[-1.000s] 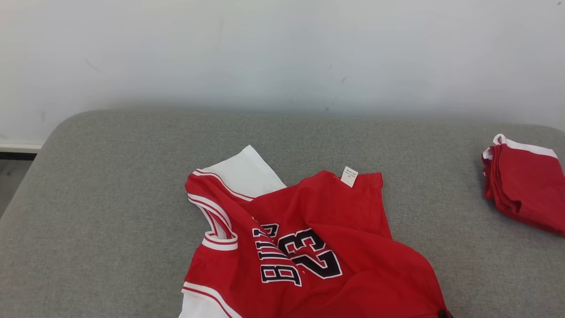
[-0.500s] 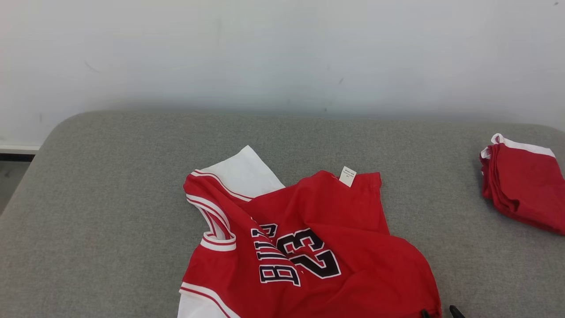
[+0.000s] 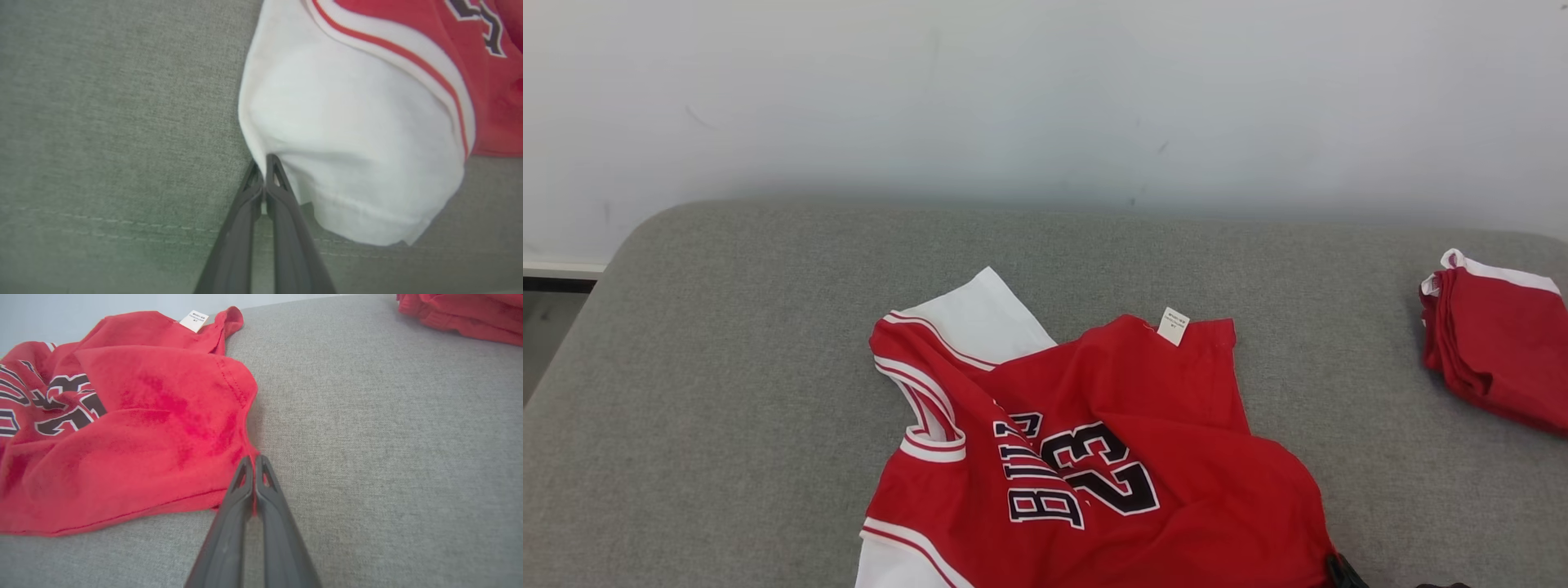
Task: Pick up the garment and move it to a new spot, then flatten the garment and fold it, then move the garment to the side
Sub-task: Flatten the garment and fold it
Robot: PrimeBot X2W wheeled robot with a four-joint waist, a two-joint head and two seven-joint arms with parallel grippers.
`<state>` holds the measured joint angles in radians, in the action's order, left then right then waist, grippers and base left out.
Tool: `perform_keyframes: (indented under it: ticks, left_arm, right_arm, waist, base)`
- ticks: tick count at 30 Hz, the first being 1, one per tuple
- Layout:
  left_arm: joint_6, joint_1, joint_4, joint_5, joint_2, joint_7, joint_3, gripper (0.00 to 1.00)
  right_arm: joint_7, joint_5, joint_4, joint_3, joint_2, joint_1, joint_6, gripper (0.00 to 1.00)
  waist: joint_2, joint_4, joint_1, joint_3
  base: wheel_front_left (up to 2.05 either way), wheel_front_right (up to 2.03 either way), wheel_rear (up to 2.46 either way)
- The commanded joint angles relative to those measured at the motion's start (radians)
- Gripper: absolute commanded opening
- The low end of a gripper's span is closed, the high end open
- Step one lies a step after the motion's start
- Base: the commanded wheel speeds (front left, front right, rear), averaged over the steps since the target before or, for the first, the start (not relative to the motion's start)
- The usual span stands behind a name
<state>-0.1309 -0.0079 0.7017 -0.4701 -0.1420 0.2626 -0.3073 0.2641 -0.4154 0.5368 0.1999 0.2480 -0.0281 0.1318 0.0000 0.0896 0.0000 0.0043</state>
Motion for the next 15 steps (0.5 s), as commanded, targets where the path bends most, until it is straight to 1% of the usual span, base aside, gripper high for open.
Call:
perform_keyframes:
  ticks: [1,5,8,9,13,15]
  left_arm:
    - [0.001,0.008,-0.034,-0.013,-0.013,0.001,0.009,0.0]
    - [0.002,0.053,-0.134,-0.002,-0.025,0.001,0.036,0.0]
    - [0.001,0.077,-0.229,0.006,-0.033,0.002,0.05,0.0]
    - [0.001,0.077,-0.229,0.006,-0.033,0.002,0.05,0.0]
    - [0.006,0.078,-0.348,0.011,-0.067,-0.003,0.064,0.0]
    - [0.015,0.057,-0.43,0.006,-0.071,-0.028,0.07,0.0]
  right_arm:
    - [0.0,-0.04,-0.032,0.006,0.008,-0.024,-0.003,0.0]
    - [0.0,-0.126,-0.117,0.033,0.038,-0.056,-0.003,0.0]
    - [0.0,-0.235,-0.201,0.078,0.065,-0.076,-0.003,0.0]
    - [0.0,-0.235,-0.201,0.078,0.065,-0.076,-0.003,0.0]
    - [-0.001,-0.369,-0.308,0.115,0.12,-0.064,-0.003,0.0]
    - [-0.005,-0.423,-0.358,0.118,0.151,-0.038,-0.003,0.0]
  waist:
    - [0.0,0.0,0.0,0.003]
    - [0.0,0.0,0.0,0.01]
    - [0.0,0.002,0.0,0.015]
    - [0.0,0.002,0.0,0.015]
    - [0.0,0.006,0.0,0.018]
    - [0.0,0.009,0.0,0.02]
  base:
    - [0.0,0.0,0.0]
    - [0.0,0.0,0.0]
    - [0.0,0.0,0.0]
    - [0.0,0.0,0.0]
    - [0.0,0.0,0.0]
    - [0.0,0.0,0.0]
